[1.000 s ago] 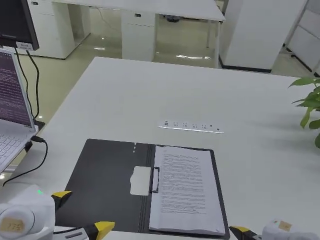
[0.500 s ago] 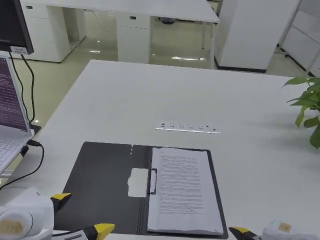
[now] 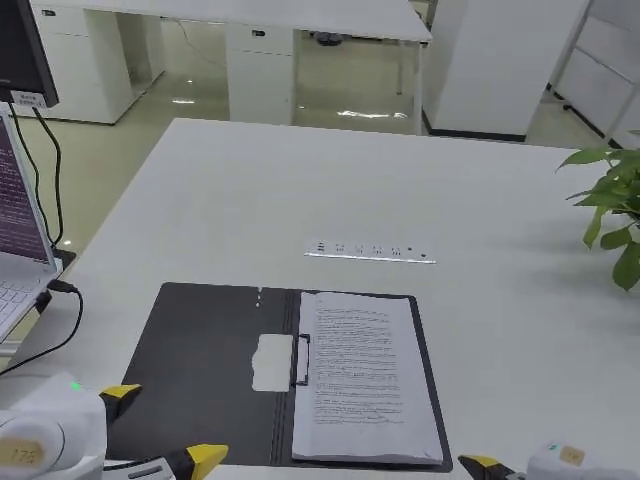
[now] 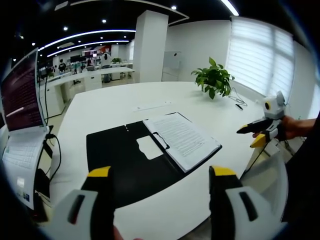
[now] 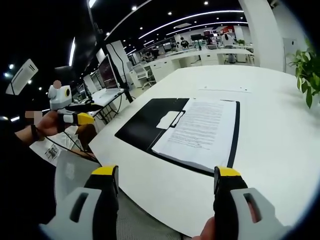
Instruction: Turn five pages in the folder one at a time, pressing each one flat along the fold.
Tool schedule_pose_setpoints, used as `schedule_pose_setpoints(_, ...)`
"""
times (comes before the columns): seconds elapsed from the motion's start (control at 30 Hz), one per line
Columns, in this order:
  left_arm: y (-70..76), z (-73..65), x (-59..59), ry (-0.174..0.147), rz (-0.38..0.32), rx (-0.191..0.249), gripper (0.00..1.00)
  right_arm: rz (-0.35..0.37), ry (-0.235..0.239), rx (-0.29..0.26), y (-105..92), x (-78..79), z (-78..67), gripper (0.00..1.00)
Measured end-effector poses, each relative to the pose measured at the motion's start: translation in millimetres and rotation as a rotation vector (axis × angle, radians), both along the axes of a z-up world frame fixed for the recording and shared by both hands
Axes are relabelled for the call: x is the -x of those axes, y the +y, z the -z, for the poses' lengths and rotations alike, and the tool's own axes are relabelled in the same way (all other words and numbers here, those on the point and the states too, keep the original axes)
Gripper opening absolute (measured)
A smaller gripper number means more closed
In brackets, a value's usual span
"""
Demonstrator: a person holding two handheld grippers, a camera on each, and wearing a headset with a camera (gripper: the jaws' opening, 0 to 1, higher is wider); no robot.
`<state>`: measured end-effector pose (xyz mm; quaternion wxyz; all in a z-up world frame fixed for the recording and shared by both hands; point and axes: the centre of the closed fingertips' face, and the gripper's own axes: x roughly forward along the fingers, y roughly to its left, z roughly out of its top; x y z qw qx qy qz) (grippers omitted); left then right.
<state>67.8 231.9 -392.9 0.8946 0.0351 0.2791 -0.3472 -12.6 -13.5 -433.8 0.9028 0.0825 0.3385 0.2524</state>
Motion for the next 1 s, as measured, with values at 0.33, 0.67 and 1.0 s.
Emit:
schedule_pose_setpoints(0.33,0.9,2.3,0.0,0.007,-0.001,0.001,0.78,-0.004,0.006,0.006,-0.2,-2.2,2.4,0.78)
schedule_pose_setpoints(0.67,3.4,5.6,-3.8,0.015,-0.008,-0.004,0.78,-0.010,0.013,0.005,0.8,-5.7,5.8,0.77)
schedule_pose_setpoints(1.0,-17.6,13.9,-1.0,0.018,0.100,-0.057,0.78,-0.013,-0.005,-0.003,1.4,-7.6,4.4,0.77)
